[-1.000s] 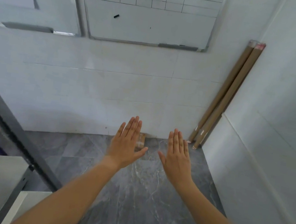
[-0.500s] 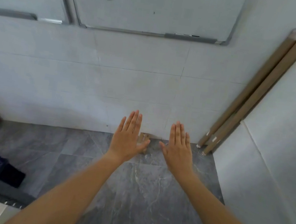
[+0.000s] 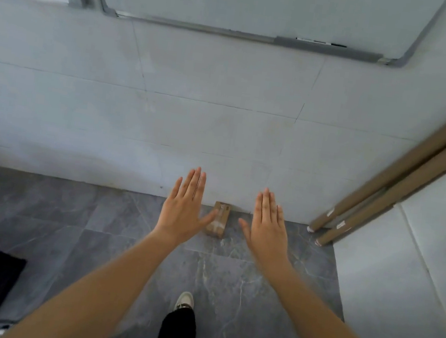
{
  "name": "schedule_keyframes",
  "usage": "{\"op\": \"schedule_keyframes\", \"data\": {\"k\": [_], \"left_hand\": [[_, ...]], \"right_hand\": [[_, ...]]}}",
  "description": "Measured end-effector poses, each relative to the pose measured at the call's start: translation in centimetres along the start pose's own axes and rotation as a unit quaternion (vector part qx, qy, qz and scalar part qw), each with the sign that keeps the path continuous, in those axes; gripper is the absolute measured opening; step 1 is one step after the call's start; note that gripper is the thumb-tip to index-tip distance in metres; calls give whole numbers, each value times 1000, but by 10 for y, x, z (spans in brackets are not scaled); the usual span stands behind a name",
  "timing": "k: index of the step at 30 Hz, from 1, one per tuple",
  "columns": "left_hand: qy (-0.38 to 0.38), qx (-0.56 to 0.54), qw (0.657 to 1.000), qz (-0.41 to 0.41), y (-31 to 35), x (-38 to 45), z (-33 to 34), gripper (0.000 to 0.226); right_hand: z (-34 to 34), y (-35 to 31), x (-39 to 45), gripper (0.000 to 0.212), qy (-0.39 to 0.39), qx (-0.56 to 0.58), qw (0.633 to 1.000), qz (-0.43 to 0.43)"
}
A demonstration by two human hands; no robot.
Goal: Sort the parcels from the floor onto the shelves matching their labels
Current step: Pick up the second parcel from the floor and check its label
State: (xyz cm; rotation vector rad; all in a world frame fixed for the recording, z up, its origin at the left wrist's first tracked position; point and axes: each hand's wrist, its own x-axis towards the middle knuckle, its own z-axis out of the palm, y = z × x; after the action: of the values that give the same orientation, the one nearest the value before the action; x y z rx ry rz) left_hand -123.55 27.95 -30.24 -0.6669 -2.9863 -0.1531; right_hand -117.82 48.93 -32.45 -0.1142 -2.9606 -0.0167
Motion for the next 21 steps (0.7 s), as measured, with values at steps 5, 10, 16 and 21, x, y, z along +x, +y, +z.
{"op": "schedule_keyframes", "data": {"k": [5,10,16,21], "left_hand": [[-32,-7,999,5,-41,68,14,97],[-52,3,998,23,-58,135,23,92],[-91,-5,995,34,-47,171,50,101],[-135,-19,990,-16,-42,180,92,111]], "right_hand": [[19,-13,76,76,-24,5,1000,1],[37,-12,126,76,-36,8,999,19],[69,7,156,73,-65,37,997,29],[109,30,171,85,-111,106,988,30]]}}
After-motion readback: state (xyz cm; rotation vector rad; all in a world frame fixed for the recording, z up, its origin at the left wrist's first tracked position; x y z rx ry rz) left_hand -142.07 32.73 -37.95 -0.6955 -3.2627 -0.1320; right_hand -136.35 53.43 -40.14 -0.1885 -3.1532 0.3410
